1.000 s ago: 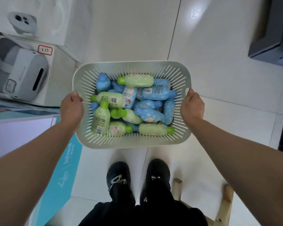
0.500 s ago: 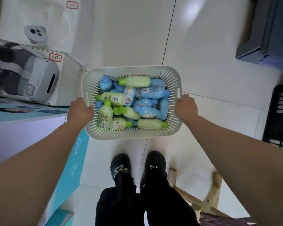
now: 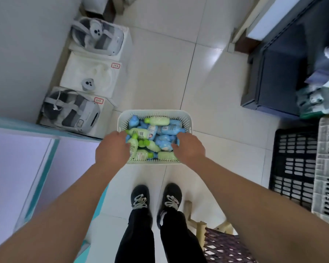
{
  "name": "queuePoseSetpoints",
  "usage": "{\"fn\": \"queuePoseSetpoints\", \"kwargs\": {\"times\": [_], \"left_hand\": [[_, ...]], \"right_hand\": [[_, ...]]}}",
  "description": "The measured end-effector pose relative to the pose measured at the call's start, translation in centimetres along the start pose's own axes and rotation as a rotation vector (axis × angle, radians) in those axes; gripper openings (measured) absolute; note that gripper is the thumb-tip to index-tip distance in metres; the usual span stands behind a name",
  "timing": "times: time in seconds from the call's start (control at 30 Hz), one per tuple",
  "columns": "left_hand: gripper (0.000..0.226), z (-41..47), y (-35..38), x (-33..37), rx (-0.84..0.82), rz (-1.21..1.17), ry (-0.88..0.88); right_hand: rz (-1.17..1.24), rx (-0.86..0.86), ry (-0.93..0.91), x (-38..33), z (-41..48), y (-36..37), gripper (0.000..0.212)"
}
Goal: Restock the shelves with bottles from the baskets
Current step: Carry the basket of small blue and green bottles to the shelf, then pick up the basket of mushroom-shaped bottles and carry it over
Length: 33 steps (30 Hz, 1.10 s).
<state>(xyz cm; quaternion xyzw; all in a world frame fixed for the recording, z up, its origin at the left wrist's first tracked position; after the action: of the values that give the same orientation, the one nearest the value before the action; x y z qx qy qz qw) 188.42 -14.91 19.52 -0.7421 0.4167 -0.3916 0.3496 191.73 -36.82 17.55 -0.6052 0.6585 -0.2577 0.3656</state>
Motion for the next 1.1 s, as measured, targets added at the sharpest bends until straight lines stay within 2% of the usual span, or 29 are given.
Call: {"fn": "queuePoseSetpoints", "kwargs": {"times": [0.33, 0.6, 0.83, 1.0, 1.1], "left_hand": [[0.031, -12.2, -16.5, 5.1, 0.290, 0.017, 0.102], [0.031, -25.0, -28.0, 5.6, 0.520, -0.001, 0.210], [0.029, -36.1, -33.8, 5.6, 0.705, 0.051, 0.256], [0.023, -45.1, -35.5, 3.9, 0.875, 0.089, 0.211], [0.019, -50.9, -35.5, 1.9, 0.922, 0.164, 0.162]], "right_hand": [[0.140, 0.412, -0.199, -8.0, -13.2, -14.5, 0.043], [0.158, 0.695, -0.293, -13.3, -27.2, -22.0, 0.043], [0.134, 0.832, -0.407, -15.8, -38.3, -25.8, 0.043], [0.110, 0.892, -0.541, -17.7, -45.7, -26.3, 0.039], [0.103, 0.900, -0.639, -19.2, -50.5, -25.4, 0.036]]}}
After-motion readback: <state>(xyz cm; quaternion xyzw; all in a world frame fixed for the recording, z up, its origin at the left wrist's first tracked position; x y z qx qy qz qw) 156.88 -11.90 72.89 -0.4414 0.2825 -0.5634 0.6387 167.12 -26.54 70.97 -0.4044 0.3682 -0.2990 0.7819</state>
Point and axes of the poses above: each hand's wrist, its own z-axis towards the middle knuckle, its own y-axis out of the palm, x = y × z, the point moved 5 cm from there along z, towards the middle knuckle, and after that the axes turned 6 degrees about -z, right-handed, at the moved point
